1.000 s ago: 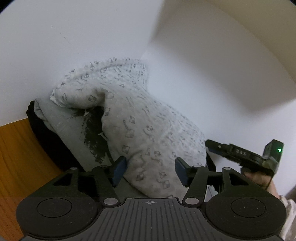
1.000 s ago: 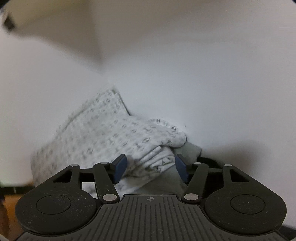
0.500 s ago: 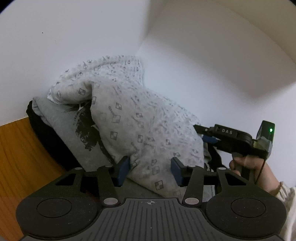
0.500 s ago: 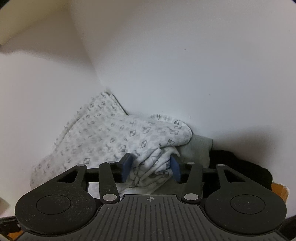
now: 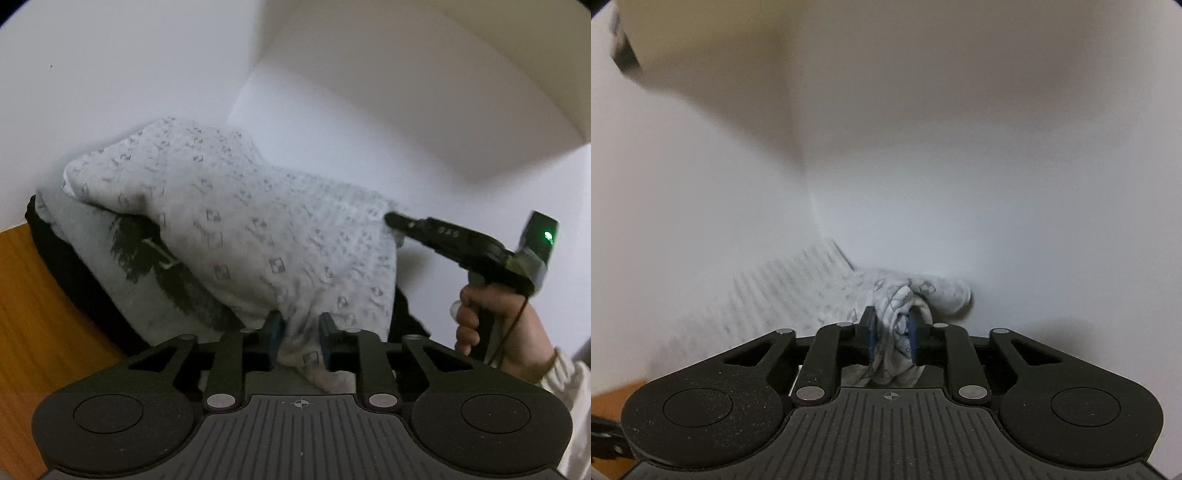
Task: Fold clothes
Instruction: 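Open both grippers to release the shirt on the stack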
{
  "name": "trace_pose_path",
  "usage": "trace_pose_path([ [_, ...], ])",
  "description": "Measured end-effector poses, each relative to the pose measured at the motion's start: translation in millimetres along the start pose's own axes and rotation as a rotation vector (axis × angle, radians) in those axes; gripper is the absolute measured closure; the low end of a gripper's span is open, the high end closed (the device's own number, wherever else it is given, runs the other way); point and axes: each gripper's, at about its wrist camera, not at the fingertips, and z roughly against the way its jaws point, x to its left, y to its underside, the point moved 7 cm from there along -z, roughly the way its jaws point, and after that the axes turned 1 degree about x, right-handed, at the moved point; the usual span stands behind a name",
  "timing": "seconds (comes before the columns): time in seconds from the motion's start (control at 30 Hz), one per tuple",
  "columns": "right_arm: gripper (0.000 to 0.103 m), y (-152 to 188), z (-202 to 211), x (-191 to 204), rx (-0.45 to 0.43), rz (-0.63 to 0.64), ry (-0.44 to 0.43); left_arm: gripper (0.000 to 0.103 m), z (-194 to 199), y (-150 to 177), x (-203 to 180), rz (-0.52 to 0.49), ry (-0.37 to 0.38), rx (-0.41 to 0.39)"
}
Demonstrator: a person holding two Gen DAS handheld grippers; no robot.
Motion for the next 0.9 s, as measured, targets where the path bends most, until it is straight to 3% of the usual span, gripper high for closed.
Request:
trace_pose_path([
  [0.07,0.071,8,-2,1,0.024,0.056,0.061,0.070,9,-5,10,0.038,0.018,-0.024],
  [0.13,0.059,7,10,10,-0.033,0.122,0.065,0.063,24,-17,29,0.052,-0.011,-0.086],
  [0.23,0.056,0,20,34,-0.086,0.189,0.030,0.062,31,-40,60,0.116,-0.037,-0.129],
  [0.37,0.055,4,-1,76,-0.012,0.202,-0.116,0.059,27,-67,101,0.231,-0.035,-0.145],
  [0.47,0.055,18,-25,101,0.042,0.270,-0.133,0.059,11,-78,124,0.339,-0.014,-0.127],
  [0.57,0.055,32,-31,108,0.079,0.317,-0.145,0.059,-2,-82,131,0.382,-0.007,-0.114],
  [0.63,0.056,46,-34,108,0.131,0.342,-0.162,0.059,-6,-88,130,0.350,-0.009,-0.137],
  [0.67,0.056,51,-34,106,0.136,0.347,-0.168,0.068,-5,-92,128,0.320,-0.026,-0.167],
  [0.7,0.056,56,-35,104,0.141,0.352,-0.174,0.093,-2,-98,123,0.257,-0.049,-0.210],
  [0.8,0.056,60,-35,102,0.140,0.359,-0.189,0.093,16,-112,96,0.057,-0.087,-0.348],
  [0.87,0.056,58,-37,105,0.141,0.357,-0.194,0.095,38,-114,84,-0.034,-0.188,-0.468],
  [0.9,0.056,57,-37,106,0.141,0.356,-0.196,0.095,44,-114,83,-0.068,-0.236,-0.487],
])
